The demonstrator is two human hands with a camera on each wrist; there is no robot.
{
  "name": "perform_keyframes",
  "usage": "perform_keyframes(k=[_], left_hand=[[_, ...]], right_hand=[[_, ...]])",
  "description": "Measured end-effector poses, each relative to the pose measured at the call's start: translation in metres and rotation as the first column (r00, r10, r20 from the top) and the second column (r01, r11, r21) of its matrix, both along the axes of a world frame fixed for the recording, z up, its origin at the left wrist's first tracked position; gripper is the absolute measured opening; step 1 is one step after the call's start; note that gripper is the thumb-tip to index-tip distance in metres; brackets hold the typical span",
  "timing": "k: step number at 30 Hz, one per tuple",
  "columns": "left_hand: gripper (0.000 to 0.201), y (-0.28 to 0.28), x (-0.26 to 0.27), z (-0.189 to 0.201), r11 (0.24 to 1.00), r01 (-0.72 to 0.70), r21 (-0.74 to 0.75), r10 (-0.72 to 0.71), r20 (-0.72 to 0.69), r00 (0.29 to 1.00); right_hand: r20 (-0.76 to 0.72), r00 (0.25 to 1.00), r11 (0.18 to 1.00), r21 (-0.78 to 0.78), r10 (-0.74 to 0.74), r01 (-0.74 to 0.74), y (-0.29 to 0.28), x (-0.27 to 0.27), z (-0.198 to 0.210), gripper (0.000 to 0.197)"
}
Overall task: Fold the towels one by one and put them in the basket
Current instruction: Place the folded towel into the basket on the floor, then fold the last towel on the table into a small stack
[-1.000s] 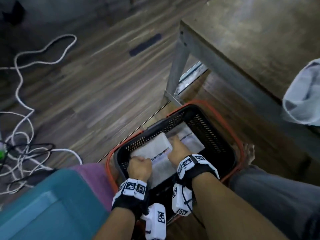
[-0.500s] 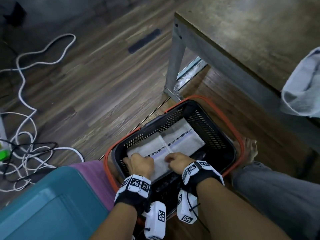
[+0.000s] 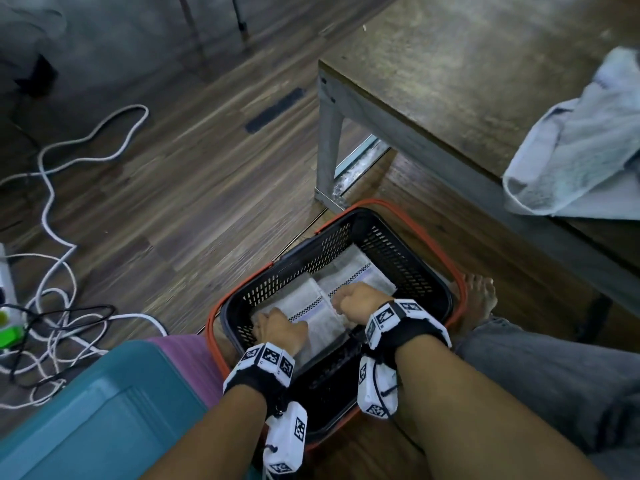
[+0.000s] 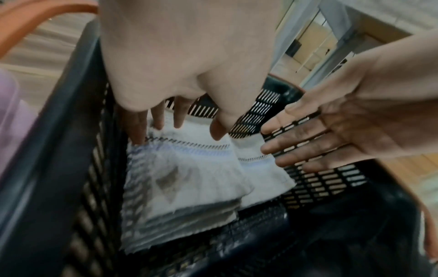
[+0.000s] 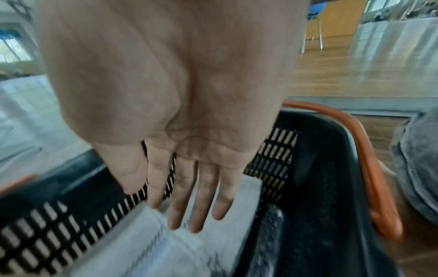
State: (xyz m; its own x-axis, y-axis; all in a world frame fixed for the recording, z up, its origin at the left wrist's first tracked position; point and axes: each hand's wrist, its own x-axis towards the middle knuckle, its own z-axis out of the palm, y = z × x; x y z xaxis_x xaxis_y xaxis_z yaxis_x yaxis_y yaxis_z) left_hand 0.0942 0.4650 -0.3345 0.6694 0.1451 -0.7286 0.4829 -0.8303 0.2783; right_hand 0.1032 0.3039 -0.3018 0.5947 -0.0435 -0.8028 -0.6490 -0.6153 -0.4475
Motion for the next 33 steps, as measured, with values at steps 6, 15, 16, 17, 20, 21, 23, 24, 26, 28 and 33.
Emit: perform_keyframes(k=[6, 15, 16, 17, 20, 21, 23, 24, 26, 28, 33], left_hand=[[0.019, -0.014, 0.023, 0.050, 0.934, -0.036, -0.355, 0.092, 0.144, 0.985], [0.007, -0.140, 0.047, 0.182, 0.681, 0.350, -0.644, 0.154, 0.592, 0.791], [0.010, -0.163, 0.050, 0.195, 0.672, 0.408, -0.618, 0.075, 0.604, 0.793], [0.022, -0.185, 0.053, 0.205, 0.681, 0.465, -0.566, -0.036, 0.608, 0.793], [0.056, -0.240, 0.050, 0.223, 0.725, 0.615, -0.308, -0.395, 0.546, 0.739], [0.060, -0.253, 0.048, 0.226, 0.733, 0.648, -0.207, -0.473, 0.530, 0.704], [0.051, -0.269, 0.047, 0.232, 0.696, 0.718, -0.010, -0.596, 0.549, 0.586], [0.044, -0.277, 0.048, 0.236, 0.639, 0.768, 0.047, -0.646, 0.576, 0.502], [0.042, -0.301, 0.048, 0.256, 0.540, 0.842, 0.017, -0.659, 0.631, 0.410], [0.035, -0.333, 0.045, 0.292, 0.547, 0.834, -0.066, -0.591, 0.675, 0.441], [0.022, -0.420, 0.002, 0.380, 0.248, 0.949, -0.195, -0.454, 0.842, 0.292]], right_hand=[[0.184, 0.983, 0.998, 0.059, -0.010, -0.001, -0.008, 0.026, 0.075, 0.014], [0.641, 0.734, 0.974, 0.122, -0.226, 0.192, -0.110, -0.001, 0.279, 0.018], [0.669, 0.714, 0.973, 0.061, -0.206, 0.224, -0.131, -0.012, 0.296, 0.019], [0.693, 0.696, 0.966, 0.002, -0.188, 0.259, -0.153, -0.024, 0.311, 0.020], [0.738, 0.644, 0.918, -0.087, -0.202, 0.388, -0.211, -0.065, 0.342, 0.025], [0.745, 0.638, 0.900, -0.124, -0.194, 0.418, -0.227, -0.078, 0.347, 0.025], [0.749, 0.635, 0.865, -0.179, -0.189, 0.469, -0.256, -0.104, 0.353, 0.024], [0.744, 0.641, 0.850, -0.203, -0.189, 0.486, -0.269, -0.116, 0.354, 0.024], [0.736, 0.652, 0.820, -0.254, -0.180, 0.513, -0.291, -0.140, 0.355, 0.023], [0.742, 0.643, 0.794, -0.271, -0.187, 0.544, -0.311, -0.163, 0.351, 0.017], [0.842, 0.465, 0.679, -0.173, -0.274, 0.714, -0.348, -0.207, 0.335, 0.056]])
